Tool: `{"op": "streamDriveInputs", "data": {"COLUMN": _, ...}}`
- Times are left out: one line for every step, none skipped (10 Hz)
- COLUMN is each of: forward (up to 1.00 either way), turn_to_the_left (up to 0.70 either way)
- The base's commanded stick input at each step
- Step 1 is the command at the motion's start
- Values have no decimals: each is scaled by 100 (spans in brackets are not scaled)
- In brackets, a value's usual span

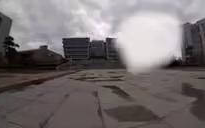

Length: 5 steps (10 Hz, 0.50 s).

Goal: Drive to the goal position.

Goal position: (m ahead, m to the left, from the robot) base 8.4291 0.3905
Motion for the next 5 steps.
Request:
{"op": "streamDriveInputs", "data": {"forward": 70, "turn_to_the_left": 0}}
{"op": "streamDriveInputs", "data": {"forward": 70, "turn_to_the_left": 0}}
{"op": "streamDriveInputs", "data": {"forward": 70, "turn_to_the_left": 0}}
{"op": "streamDriveInputs", "data": {"forward": 70, "turn_to_the_left": 0}}
{"op": "streamDriveInputs", "data": {"forward": 70, "turn_to_the_left": 0}}
